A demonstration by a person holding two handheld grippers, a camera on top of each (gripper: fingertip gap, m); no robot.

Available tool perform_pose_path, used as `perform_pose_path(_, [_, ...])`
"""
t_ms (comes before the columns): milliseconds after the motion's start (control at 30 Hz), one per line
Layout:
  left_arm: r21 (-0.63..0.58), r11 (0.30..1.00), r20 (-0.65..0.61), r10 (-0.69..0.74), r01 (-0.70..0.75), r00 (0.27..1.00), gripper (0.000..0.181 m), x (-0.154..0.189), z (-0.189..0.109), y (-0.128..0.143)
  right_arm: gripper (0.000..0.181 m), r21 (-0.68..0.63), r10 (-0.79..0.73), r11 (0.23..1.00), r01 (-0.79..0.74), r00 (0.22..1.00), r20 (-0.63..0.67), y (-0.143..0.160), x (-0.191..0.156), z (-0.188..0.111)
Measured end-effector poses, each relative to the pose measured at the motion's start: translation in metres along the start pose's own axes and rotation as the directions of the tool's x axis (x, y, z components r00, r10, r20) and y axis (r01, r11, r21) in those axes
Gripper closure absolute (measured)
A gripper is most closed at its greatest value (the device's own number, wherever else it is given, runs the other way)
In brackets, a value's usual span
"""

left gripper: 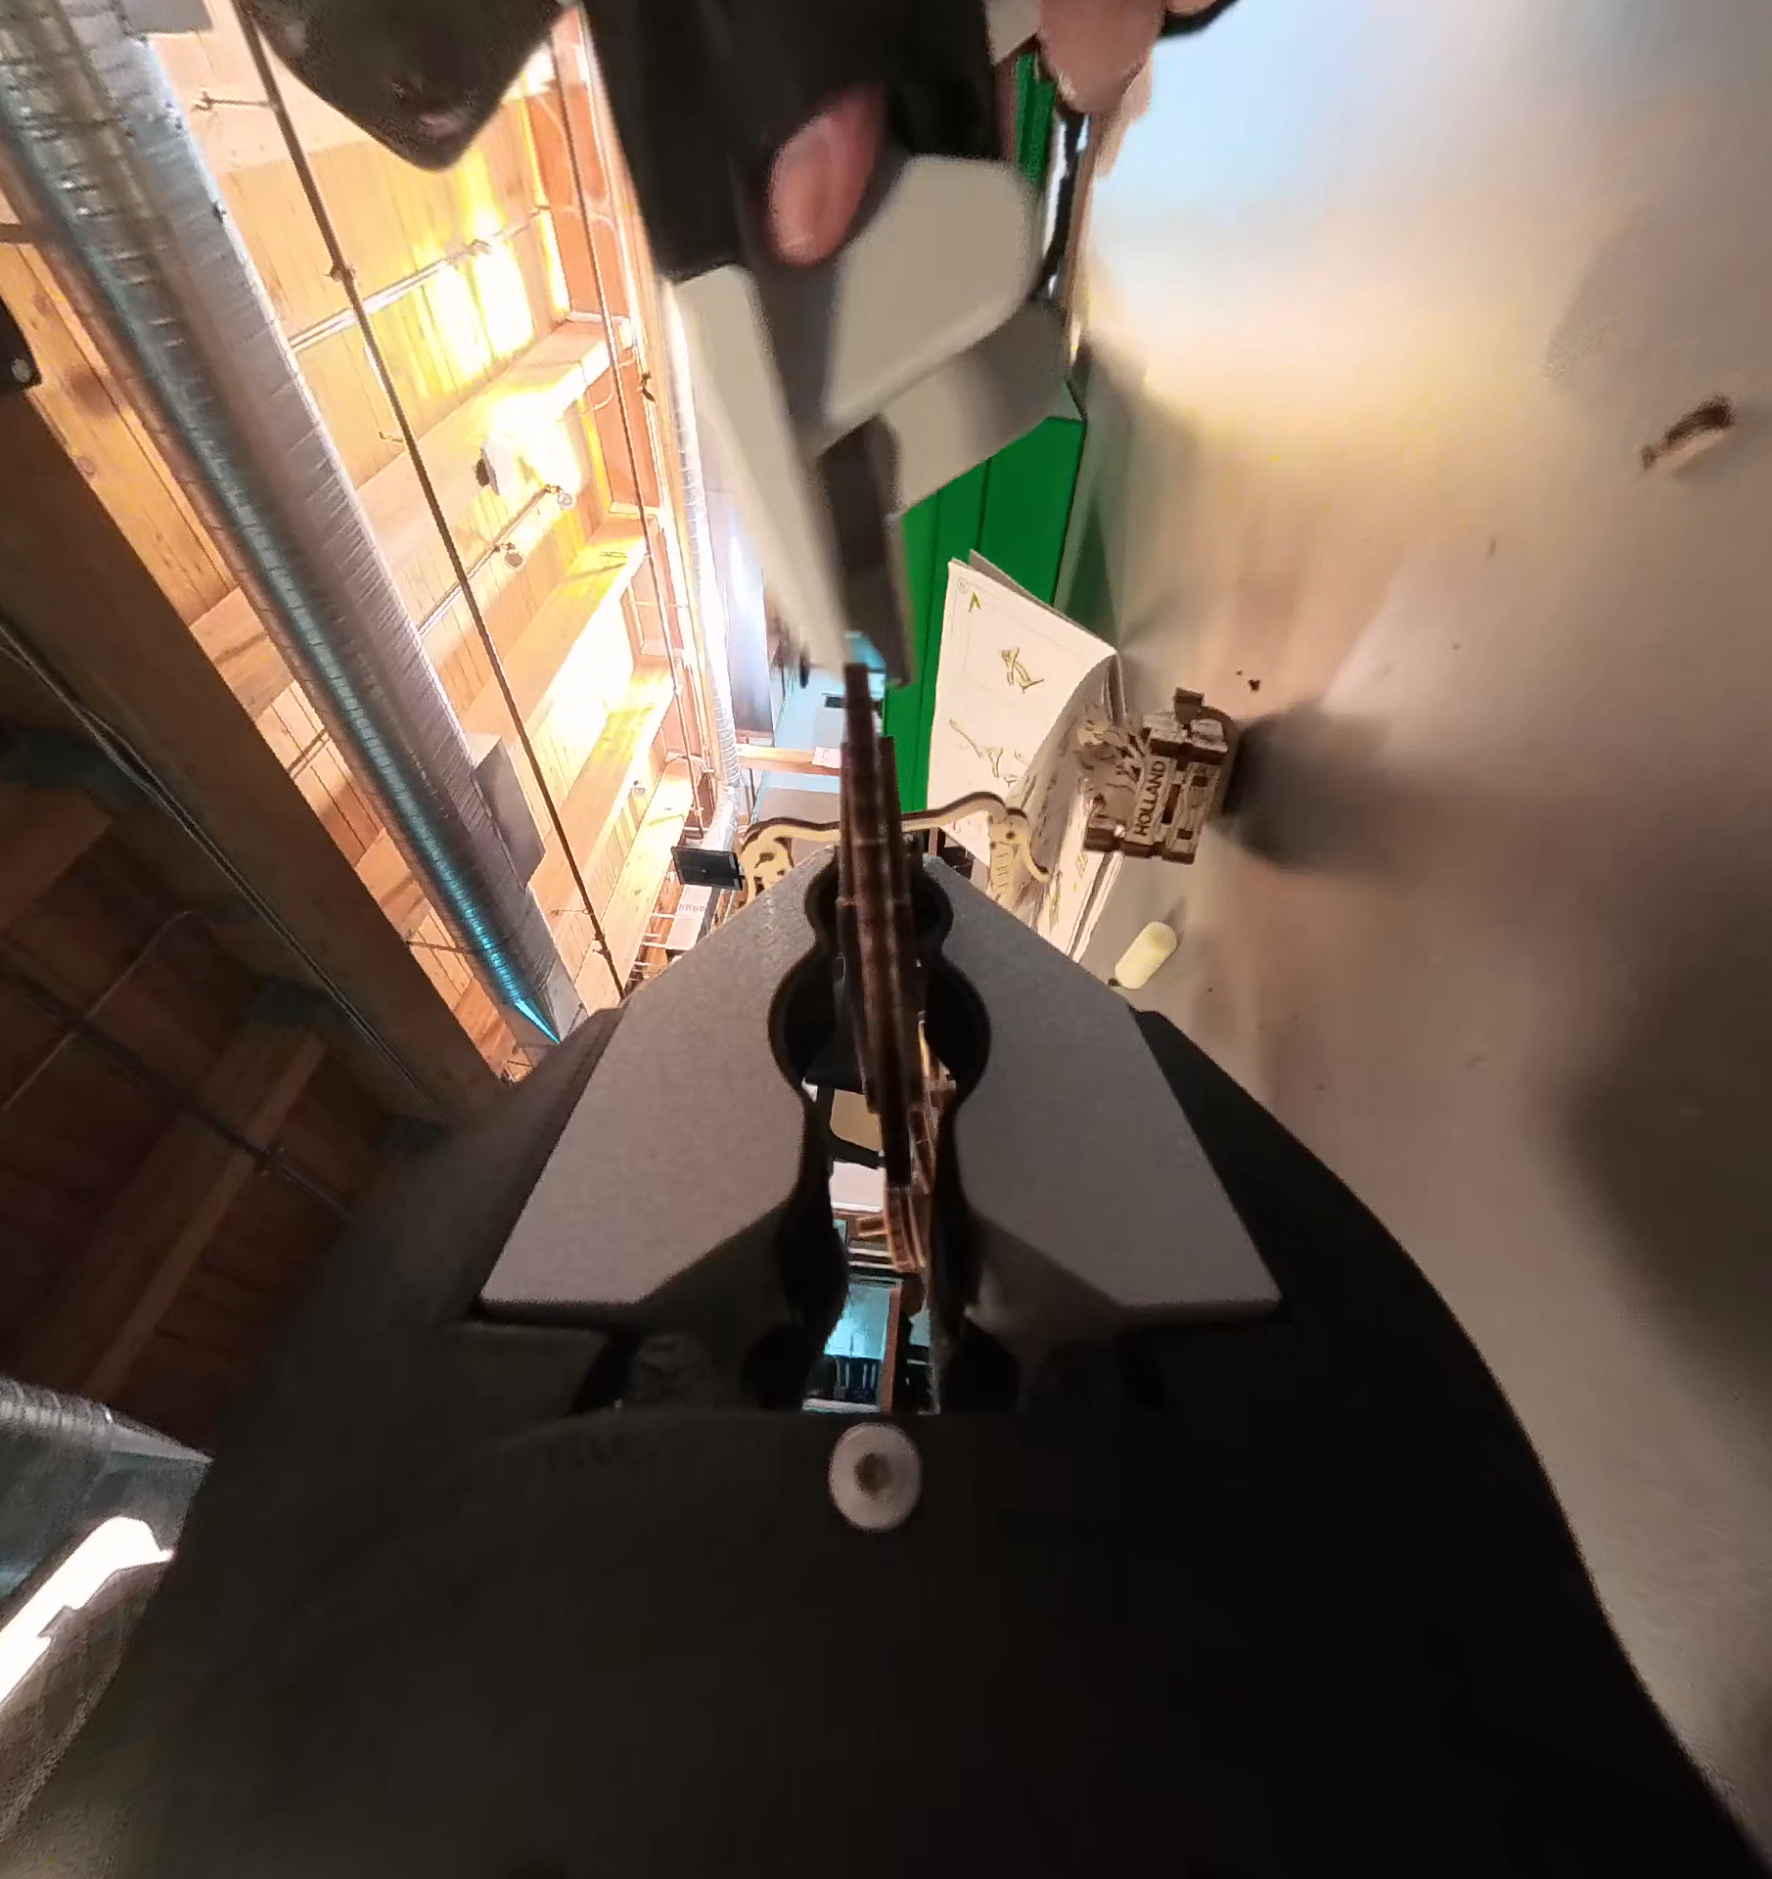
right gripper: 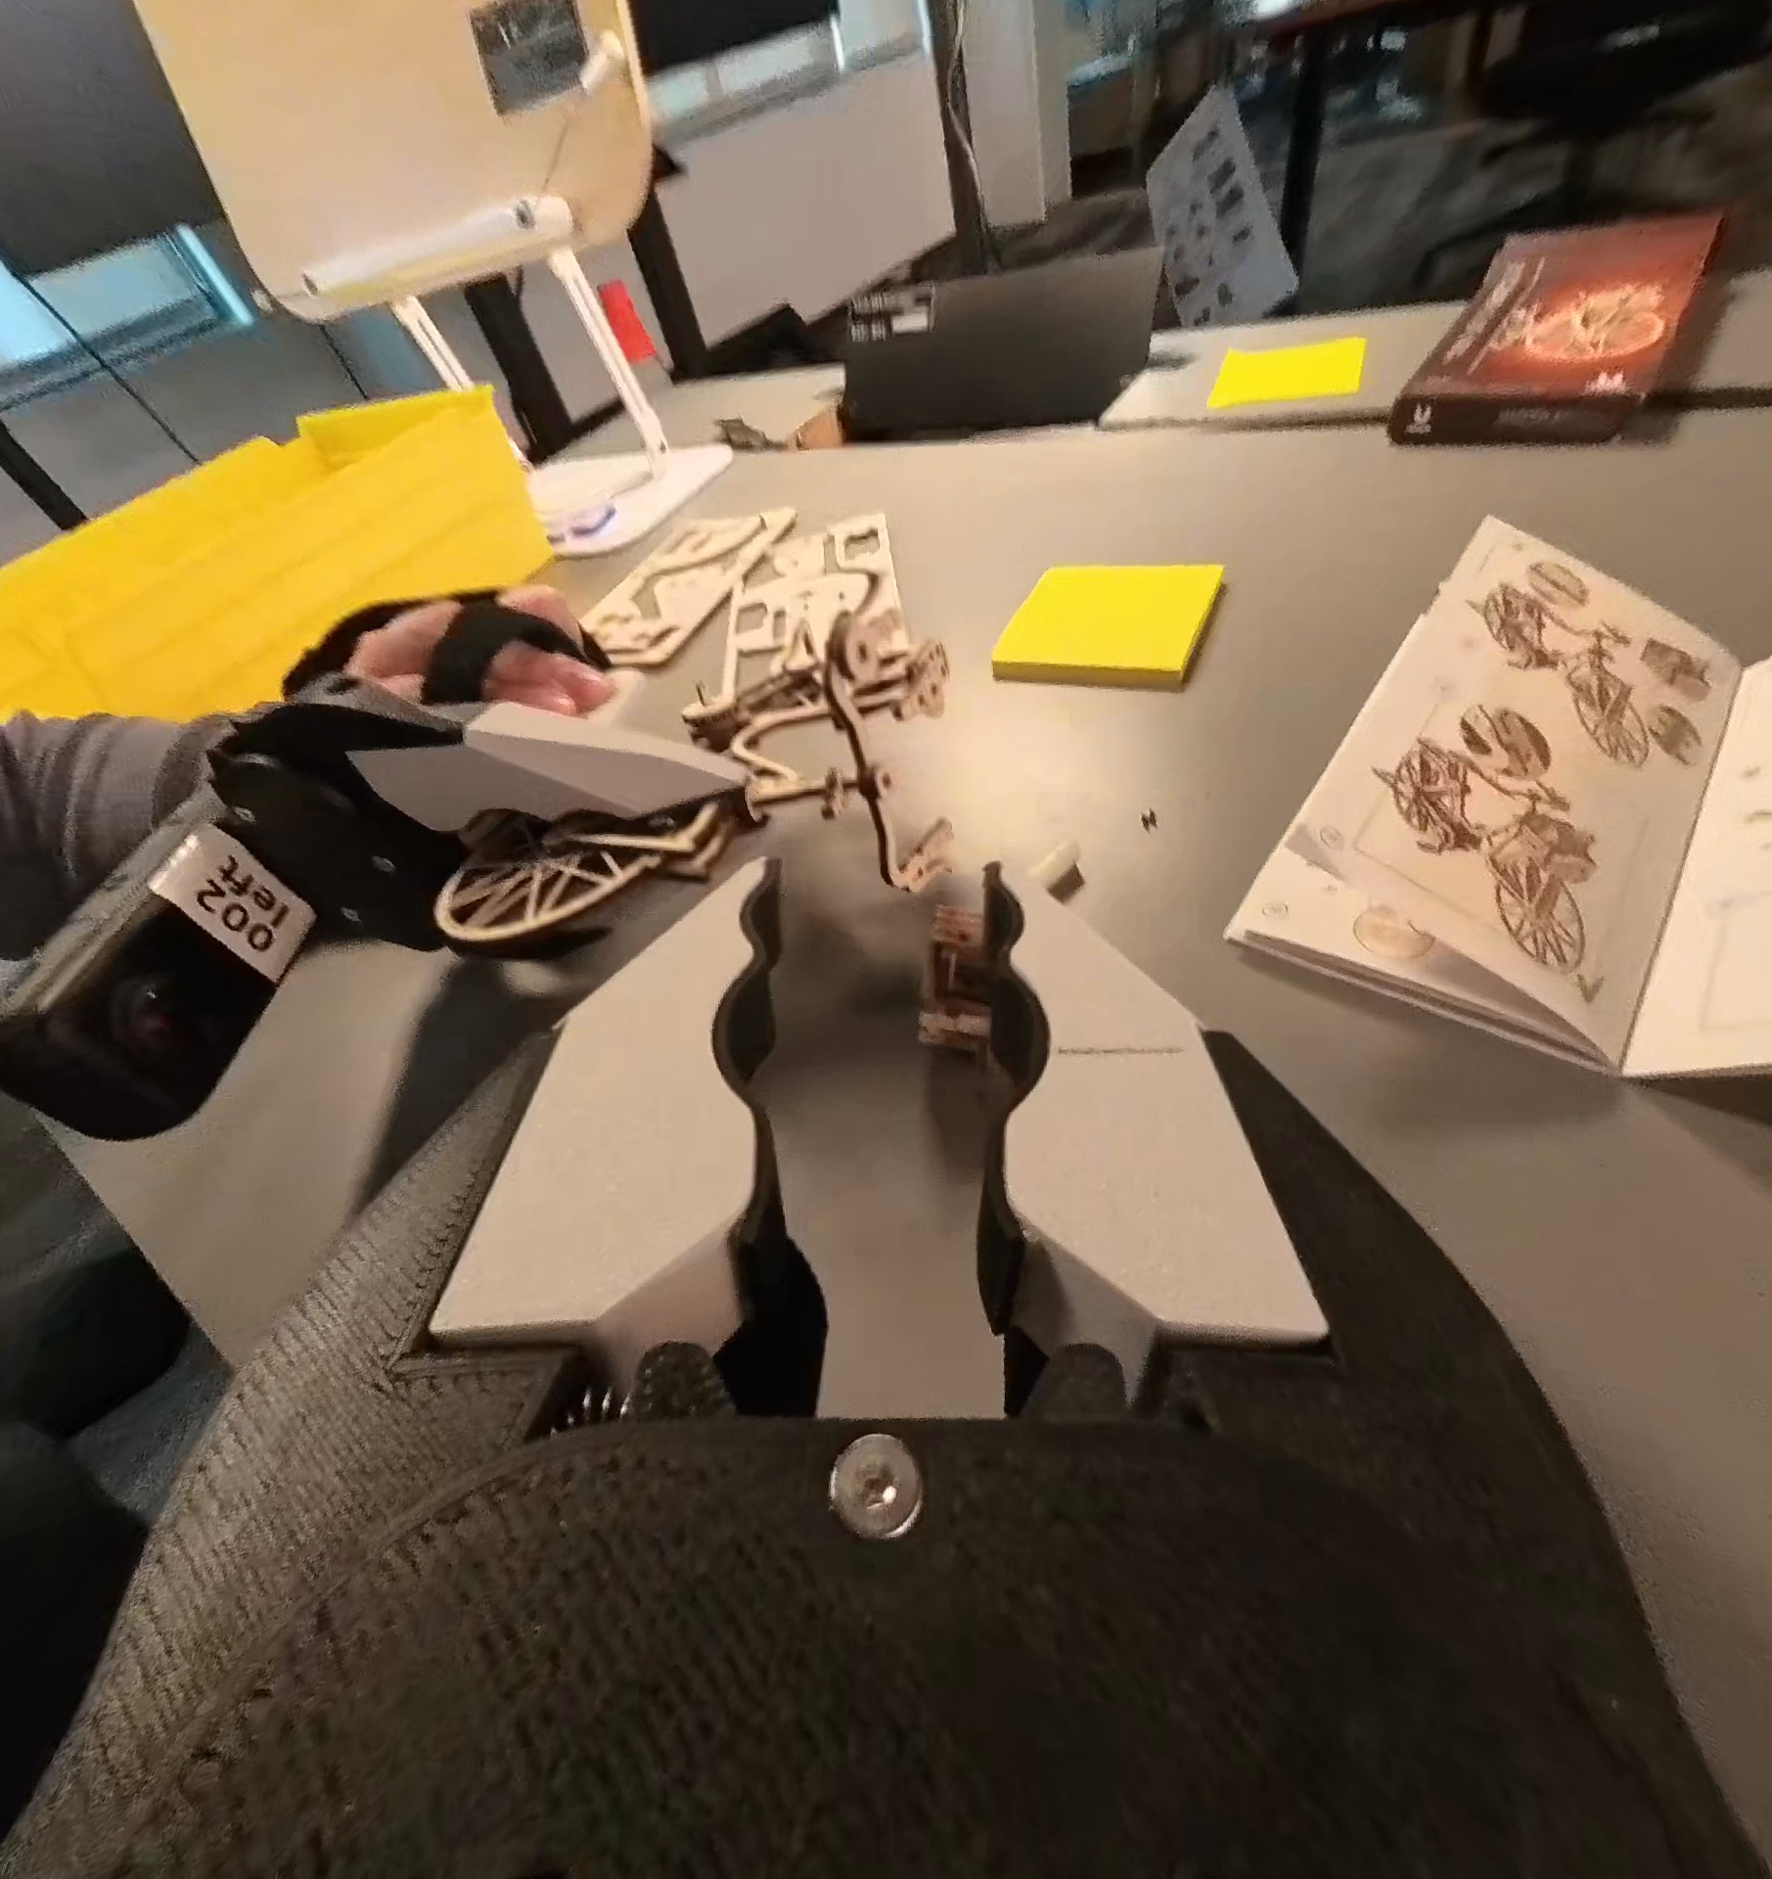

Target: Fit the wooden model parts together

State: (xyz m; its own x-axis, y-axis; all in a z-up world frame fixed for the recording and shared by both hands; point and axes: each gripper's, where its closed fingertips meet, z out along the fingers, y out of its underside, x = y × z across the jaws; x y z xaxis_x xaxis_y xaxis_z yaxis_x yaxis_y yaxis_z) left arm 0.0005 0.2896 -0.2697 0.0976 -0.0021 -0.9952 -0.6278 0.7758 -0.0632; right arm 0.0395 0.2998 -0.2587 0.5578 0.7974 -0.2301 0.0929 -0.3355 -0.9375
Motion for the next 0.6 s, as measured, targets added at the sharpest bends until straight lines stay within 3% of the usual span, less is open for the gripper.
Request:
perform_pose_path(100, [-0.011, 1.0, -0.026, 0.022, -0.022, 0.999, 0.173, 0.005, 0.001, 0.003, 0.142, -0.123, 0.053, 0.991, -0.055, 0.998, -0.015, 0.017, 0.011, 0.002])
perform_pose_path(200, [-0.02, 0.994, -0.079, 0.106, -0.108, 0.991, 0.173, 0.017, 0.001, 0.007, 0.123, -0.249, 0.127, 0.961, -0.123, 0.992, 0.003, 0.033, 0.017, 0.008])
perform_pose_path(367, [-0.049, 0.98, -0.114, 0.186, -0.193, 0.976, 0.172, 0.025, 0.002, 0.015, 0.115, -0.348, -0.044, 0.937, 0.012, 0.995, -0.085, 0.046, 0.029, 0.023])
perform_pose_path(500, [-0.08, 0.968, -0.124, 0.229, -0.24, 0.965, 0.172, 0.027, 0.002, 0.024, 0.115, -0.387, -0.031, 0.922, -0.017, 0.992, -0.119, 0.053, 0.031, 0.032])
perform_pose_path(600, [-0.088, 0.966, -0.133, 0.23, -0.242, 0.964, 0.172, 0.028, 0.002, 0.026, 0.127, -0.414, -0.042, 0.91, -0.017, 0.99, -0.135, 0.06, 0.032, 0.036])
